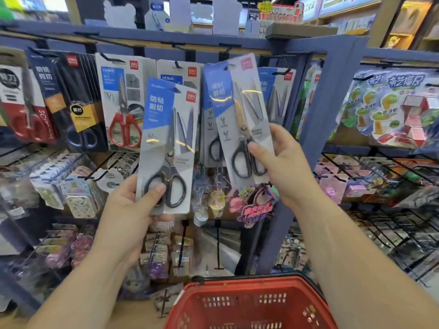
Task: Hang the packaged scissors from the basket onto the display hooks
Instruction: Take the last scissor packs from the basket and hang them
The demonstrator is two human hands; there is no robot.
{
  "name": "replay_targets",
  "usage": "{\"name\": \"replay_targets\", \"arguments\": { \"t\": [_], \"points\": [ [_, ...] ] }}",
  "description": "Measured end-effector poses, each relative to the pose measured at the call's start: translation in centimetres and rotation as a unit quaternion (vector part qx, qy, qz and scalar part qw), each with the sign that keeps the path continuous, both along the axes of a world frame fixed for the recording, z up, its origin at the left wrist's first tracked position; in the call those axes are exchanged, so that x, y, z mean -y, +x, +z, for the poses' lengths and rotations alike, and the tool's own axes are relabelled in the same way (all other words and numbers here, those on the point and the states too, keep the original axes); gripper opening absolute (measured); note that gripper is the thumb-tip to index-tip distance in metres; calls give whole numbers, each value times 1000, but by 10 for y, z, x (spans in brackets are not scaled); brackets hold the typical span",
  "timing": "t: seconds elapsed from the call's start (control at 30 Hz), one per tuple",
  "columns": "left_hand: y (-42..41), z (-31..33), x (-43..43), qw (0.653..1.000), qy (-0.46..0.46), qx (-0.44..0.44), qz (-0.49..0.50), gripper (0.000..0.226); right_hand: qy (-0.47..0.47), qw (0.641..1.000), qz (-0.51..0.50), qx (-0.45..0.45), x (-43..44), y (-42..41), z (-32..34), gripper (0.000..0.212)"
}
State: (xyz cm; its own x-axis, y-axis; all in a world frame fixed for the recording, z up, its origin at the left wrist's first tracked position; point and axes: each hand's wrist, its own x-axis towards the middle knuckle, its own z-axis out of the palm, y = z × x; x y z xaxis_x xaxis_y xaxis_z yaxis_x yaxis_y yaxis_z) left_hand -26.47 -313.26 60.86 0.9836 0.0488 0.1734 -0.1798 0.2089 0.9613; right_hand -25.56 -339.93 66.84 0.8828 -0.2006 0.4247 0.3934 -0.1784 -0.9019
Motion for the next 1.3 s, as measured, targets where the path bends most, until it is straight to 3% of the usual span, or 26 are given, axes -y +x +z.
{"name": "replay_targets", "arguments": {
  "t": [0.17,0.33,0.47,0.83,1.3],
  "points": [
    [4,10,-6,1000,5,26,0,24,-27,999,-9,-32,4,28,5,22],
    [13,32,5,998,-14,56,-41,23,6,997,-60,-41,7,37,-3,23],
    [37,51,22,993,27,68,-88,22,-4,996,-66,-65,7,41,-11,16],
    [81,42,48,992,27,23,-119,14,-39,995,-44,-76,8,44,-32,14],
    [115,15,83,993,115,7,-28,7,-111,982,-95,-117,3,76,-34,21]
  ]
}}
